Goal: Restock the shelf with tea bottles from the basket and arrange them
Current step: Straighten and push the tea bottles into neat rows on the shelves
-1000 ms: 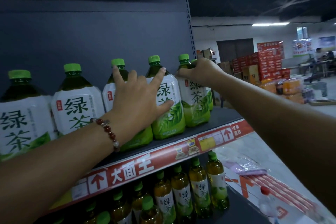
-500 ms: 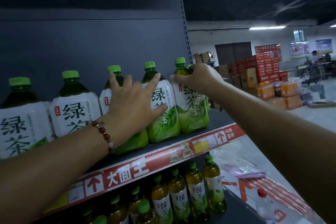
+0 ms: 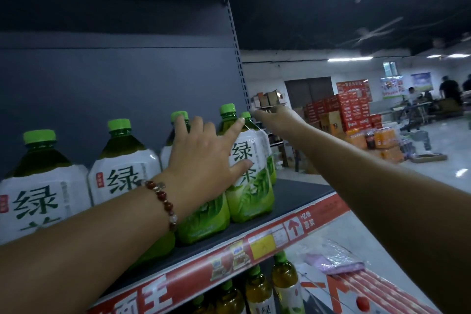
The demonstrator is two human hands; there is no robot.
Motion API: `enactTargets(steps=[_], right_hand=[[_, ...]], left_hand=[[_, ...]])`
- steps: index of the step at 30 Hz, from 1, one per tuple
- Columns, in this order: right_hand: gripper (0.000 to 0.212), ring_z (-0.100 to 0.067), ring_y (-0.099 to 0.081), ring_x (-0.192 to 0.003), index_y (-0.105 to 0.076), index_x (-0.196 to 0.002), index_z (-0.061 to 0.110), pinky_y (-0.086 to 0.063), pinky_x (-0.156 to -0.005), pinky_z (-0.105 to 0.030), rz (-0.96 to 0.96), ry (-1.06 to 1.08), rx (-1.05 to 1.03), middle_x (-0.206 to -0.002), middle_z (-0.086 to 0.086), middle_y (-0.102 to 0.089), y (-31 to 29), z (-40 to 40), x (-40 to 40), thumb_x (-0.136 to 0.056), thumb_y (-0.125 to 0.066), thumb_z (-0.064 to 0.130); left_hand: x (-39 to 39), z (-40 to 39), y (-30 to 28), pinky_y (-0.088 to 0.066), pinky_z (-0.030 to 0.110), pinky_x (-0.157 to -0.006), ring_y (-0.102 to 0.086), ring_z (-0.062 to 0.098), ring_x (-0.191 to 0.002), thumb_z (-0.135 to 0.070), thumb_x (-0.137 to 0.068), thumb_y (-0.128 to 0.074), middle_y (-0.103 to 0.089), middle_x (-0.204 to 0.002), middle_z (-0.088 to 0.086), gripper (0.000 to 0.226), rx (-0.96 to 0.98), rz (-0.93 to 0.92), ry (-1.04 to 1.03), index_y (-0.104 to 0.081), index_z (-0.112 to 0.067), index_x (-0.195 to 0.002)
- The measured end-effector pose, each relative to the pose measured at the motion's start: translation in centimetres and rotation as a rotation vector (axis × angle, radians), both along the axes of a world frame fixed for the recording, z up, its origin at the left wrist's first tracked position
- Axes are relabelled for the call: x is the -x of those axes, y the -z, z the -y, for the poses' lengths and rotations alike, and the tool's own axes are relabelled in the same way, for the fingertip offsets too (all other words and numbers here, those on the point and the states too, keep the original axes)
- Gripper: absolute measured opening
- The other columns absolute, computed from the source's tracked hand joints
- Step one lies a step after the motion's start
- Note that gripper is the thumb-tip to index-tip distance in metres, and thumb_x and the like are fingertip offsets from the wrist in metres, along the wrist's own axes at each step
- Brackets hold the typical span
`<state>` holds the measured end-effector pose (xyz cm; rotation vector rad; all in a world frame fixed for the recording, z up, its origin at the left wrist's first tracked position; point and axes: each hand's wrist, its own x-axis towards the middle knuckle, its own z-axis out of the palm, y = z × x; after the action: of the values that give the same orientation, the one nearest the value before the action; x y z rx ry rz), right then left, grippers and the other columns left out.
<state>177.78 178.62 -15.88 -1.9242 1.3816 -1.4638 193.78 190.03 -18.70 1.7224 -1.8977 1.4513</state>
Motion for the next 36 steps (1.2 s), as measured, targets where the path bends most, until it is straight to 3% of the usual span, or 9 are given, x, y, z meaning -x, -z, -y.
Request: enactTargets(steps=[3, 6, 9, 12, 16, 23, 28, 32, 36], right_hand=[[0.09, -0.028, -0.055, -0.119, -0.032, -0.149, 0.003, -0.045, -0.09, -0.034, -0.051, -0.02, -0.083, -0.14, -0.016, -0.052, -0.3, 1.9, -1.2, -0.086, -0.061, 0.061], [0.069, -0.029, -0.058, -0.117, -0.038, -0.144, 0.001, -0.049, -0.095, -0.037, -0.095, -0.073, -0.12, -0.136, -0.017, -0.054, 0.1, 3.9, -3.0, -0.091, -0.065, 0.037], [0.041, -0.035, -0.052, -0.125, -0.045, -0.138, 0.0, -0.043, -0.104, -0.04, -0.068, -0.02, -0.073, -0.138, -0.02, -0.052, 1.0, 5.7, -4.1, -0.102, -0.047, 0.018], [0.033, -0.033, -0.057, -0.116, -0.047, -0.135, 0.008, -0.046, -0.099, -0.043, -0.036, 0.052, -0.043, -0.136, -0.015, -0.052, 1.7, 6.4, -4.4, -0.104, -0.039, 0.016], [0.037, -0.022, -0.061, -0.093, -0.053, -0.128, 0.011, -0.05, -0.074, -0.032, -0.195, 0.054, -0.006, -0.12, -0.01, -0.061, 1.0, 6.5, -3.6, -0.095, -0.059, 0.028], [0.064, -0.021, -0.064, -0.101, -0.053, -0.131, 0.019, -0.055, -0.09, -0.04, -0.205, -0.034, 0.018, -0.12, -0.003, -0.063, 1.2, 4.8, -0.8, -0.078, -0.074, 0.049], [0.063, -0.02, -0.064, -0.103, -0.059, -0.127, 0.024, -0.055, -0.091, -0.04, -0.197, -0.066, 0.094, -0.12, 0.0, -0.065, 1.8, 3.5, 1.0, -0.076, -0.07, 0.061], [0.082, -0.026, -0.06, -0.113, -0.051, -0.137, 0.022, -0.053, -0.09, -0.041, -0.226, -0.023, 0.132, -0.133, -0.005, -0.057, 2.3, 2.0, 1.6, -0.075, -0.054, 0.076], [0.068, -0.022, -0.06, -0.106, -0.055, -0.133, 0.024, -0.047, -0.07, -0.031, -0.202, -0.031, 0.162, -0.128, -0.005, -0.058, 2.5, 1.1, 2.4, -0.083, -0.051, 0.069]], left_hand=[[0.1, 0.6, 0.7, -0.01, 0.061, -0.116, -0.044, 0.029, -0.124, -0.077, -0.09, -0.021, -0.063, -0.119, 0.004, 0.081, -0.003, -0.051, 0.005, -0.001, -0.037, -0.157], [0.2, 0.6, 0.8, -0.006, 0.061, -0.118, -0.045, 0.026, -0.122, -0.076, -0.089, -0.024, -0.064, -0.113, 0.0, 0.08, 0.013, -0.095, 0.036, -0.005, -0.039, -0.157], [0.3, 0.7, 1.1, -0.003, 0.06, -0.119, -0.044, 0.024, -0.123, -0.076, -0.088, -0.025, -0.062, -0.111, -0.001, 0.081, 0.019, -0.116, 0.041, -0.004, -0.04, -0.157], [0.2, 0.9, 1.2, 0.0, 0.06, -0.119, -0.044, 0.025, -0.123, -0.076, -0.088, -0.025, -0.062, -0.11, -0.001, 0.081, 0.024, -0.116, 0.045, -0.004, -0.039, -0.157], [-0.2, 1.2, 1.3, -0.004, 0.061, -0.119, -0.048, 0.027, -0.119, -0.076, -0.088, -0.022, -0.064, -0.105, 0.001, 0.079, 0.064, -0.102, 0.07, -0.01, -0.038, -0.157], [-0.3, 1.4, 1.6, -0.004, 0.061, -0.118, -0.049, 0.028, -0.118, -0.076, -0.087, -0.024, -0.066, -0.106, 0.003, 0.08, 0.082, -0.101, 0.073, -0.013, -0.037, -0.157], [0.1, 1.0, 1.5, -0.002, 0.06, -0.119, -0.046, 0.028, -0.124, -0.075, -0.087, -0.024, -0.065, -0.113, 0.003, 0.081, 0.043, -0.114, 0.053, -0.007, -0.037, -0.157], [0.3, 0.8, 1.3, -0.002, 0.061, -0.119, -0.045, 0.028, -0.125, -0.075, -0.088, -0.027, -0.065, -0.114, 0.002, 0.082, 0.031, -0.123, 0.054, -0.007, -0.037, -0.157], [0.5, 0.5, 1.2, -0.003, 0.061, -0.119, -0.044, 0.028, -0.128, -0.074, -0.089, -0.028, -0.065, -0.117, 0.003, 0.081, 0.013, -0.131, 0.05, -0.007, -0.037, -0.157]])
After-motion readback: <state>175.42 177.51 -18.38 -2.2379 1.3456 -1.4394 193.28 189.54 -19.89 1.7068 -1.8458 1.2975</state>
